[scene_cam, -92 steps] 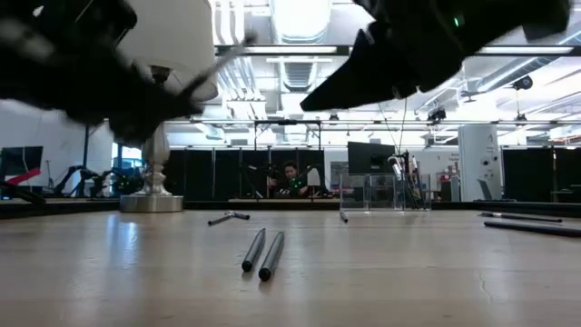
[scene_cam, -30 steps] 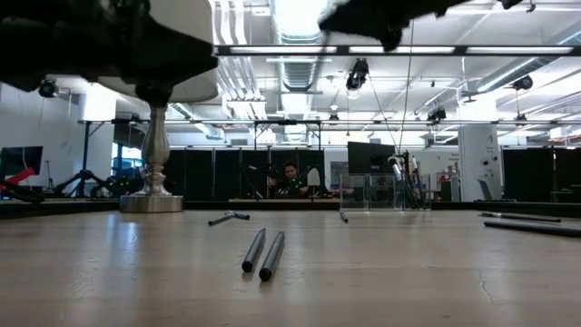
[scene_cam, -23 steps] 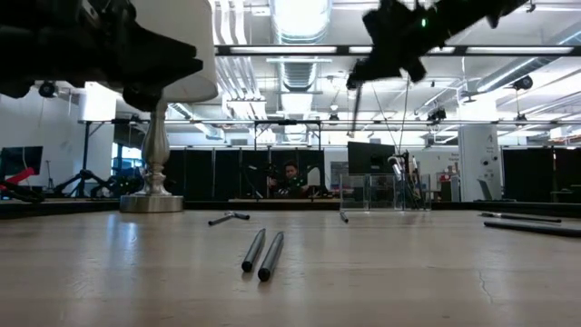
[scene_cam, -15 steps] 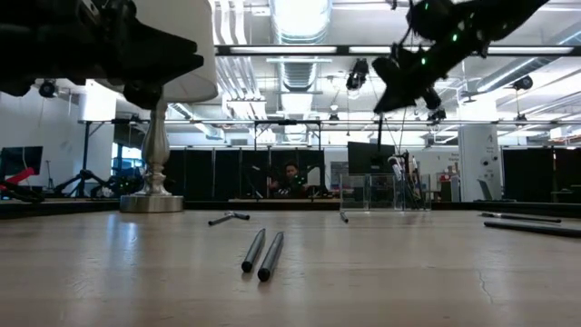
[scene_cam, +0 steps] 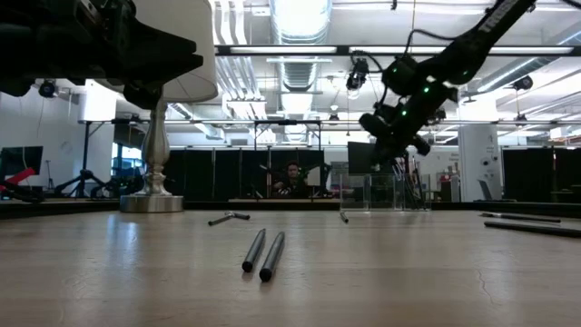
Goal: Put items in baskets/containers
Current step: Put the foundation brush into the transparent organizer
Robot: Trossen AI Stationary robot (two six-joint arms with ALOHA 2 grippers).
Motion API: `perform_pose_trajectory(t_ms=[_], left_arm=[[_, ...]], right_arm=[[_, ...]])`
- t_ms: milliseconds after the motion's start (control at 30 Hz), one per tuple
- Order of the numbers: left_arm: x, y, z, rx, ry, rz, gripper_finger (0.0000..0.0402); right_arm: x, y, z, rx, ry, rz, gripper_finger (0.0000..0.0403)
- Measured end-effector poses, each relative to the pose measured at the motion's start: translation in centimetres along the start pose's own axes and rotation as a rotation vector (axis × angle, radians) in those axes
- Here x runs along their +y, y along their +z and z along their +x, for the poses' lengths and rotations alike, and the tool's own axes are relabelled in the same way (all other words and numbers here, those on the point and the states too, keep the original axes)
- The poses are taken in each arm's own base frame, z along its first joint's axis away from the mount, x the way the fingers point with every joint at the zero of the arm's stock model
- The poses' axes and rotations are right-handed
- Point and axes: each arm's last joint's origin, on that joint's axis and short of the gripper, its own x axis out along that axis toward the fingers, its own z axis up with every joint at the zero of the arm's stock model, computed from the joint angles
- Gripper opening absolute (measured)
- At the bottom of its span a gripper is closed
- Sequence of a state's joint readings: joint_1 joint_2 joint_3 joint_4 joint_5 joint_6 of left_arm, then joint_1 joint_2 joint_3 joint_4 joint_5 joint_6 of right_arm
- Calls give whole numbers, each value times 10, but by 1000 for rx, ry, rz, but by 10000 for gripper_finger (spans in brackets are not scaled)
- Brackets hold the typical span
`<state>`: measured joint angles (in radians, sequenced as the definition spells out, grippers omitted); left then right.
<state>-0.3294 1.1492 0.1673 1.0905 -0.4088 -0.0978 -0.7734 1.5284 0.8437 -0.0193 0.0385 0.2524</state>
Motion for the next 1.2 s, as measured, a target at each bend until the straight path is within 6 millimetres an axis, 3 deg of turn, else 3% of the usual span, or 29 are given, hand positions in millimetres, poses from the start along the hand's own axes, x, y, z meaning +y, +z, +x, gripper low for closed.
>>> perform_pose_trajectory(t_ms=[267,633,1033,1200], left_arm=[[0,0,0,4,0,-3,121],[0,-1,0,10,0,-3,121],[0,-2,0,16,1,-8,121],[0,-2,0,17,2,-8,121]], right_arm=[[6,14,25,47,30,42,22],[10,29,15,103,19,93,23],[1,19,19,106,-3,214,25],[2,20,19,87,-2,212,52]])
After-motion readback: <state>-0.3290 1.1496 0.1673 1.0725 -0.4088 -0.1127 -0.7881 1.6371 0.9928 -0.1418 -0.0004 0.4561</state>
